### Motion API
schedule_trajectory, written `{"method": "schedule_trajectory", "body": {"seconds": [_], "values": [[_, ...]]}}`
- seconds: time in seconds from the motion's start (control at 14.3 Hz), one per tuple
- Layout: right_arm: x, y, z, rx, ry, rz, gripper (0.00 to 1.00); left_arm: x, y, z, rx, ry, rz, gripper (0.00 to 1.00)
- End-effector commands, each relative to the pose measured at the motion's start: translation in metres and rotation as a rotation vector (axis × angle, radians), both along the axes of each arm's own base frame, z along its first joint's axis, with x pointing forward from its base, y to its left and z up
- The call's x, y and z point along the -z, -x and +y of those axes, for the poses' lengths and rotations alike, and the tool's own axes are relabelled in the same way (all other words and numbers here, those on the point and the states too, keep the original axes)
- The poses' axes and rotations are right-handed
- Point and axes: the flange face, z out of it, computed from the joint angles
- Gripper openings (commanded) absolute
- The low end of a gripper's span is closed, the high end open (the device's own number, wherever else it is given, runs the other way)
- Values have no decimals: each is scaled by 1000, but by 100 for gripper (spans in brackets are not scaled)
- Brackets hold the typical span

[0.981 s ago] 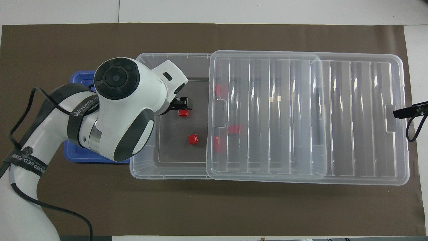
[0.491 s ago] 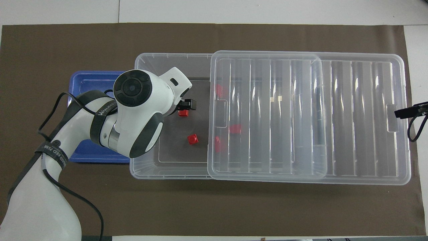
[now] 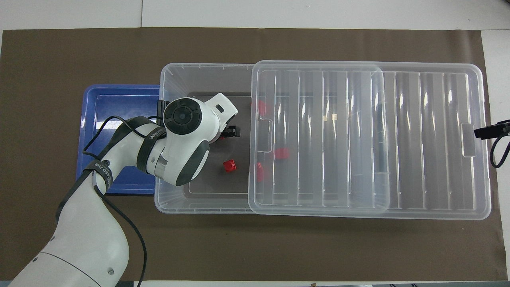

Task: Place red block in blue tray from box
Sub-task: 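Grasp the red block with the left gripper and lift it, then carry the red block over the blue tray with the left gripper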

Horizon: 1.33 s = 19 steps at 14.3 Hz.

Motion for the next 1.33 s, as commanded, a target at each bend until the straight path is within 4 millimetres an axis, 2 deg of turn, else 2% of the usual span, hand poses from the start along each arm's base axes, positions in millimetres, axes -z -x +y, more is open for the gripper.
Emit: {"method": "schedule_trajectory", "body": {"seconds": [0.0, 0.07, 0.14, 0.21, 0.35, 0.49, 0.56, 0.7, 0.91, 0.98, 1.05, 1.12, 1.19, 1.26], "values": [[-13, -5, 10, -42, -12, -10, 100, 2, 3, 1, -15, 9, -18, 100], [-21, -8, 14, -51, -13, -12, 100, 2, 3, 1, -15, 9, -16, 84], [-29, -10, 17, -48, -14, -10, 100, 1, 3, 0, -24, 11, -18, 23], [-35, -14, 22, -39, -16, -7, 100, 2, 3, 2, -45, 10, -13, 0], [-51, -17, 38, -15, -25, 9, 100, 1, 3, 2, -51, 8, -8, 0], [-71, -16, 51, 32, -40, 52, 100, -10, 2, 7, -58, 5, -6, 0], [-80, -14, 58, 76, -44, 73, 100, -29, 2, 14, -67, 3, -3, 0], [-81, -15, 67, 138, -32, 78, 100, -69, 7, 22, -72, 4, 1, 0], [-81, -14, 64, 136, -28, 74, 100, -131, 15, 30, -75, 5, 7, 0], [-82, -14, 64, 128, -28, 72, 89, -149, 15, 36, -81, 7, 7, 0], [-81, -13, 60, 117, -28, 72, 46, -163, 15, 46, -95, 7, 10, 0], [-80, -12, 54, 111, -27, 68, 11, -179, 20, 52, -99, 12, 4, 0], [-80, -11, 47, 117, -24, 53, 0, -188, 22, 66, -115, 10, 10, 0], [-76, -10, 46, 120, -24, 52, 0, -194, 20, 84, -144, 5, 21, 0]]}}
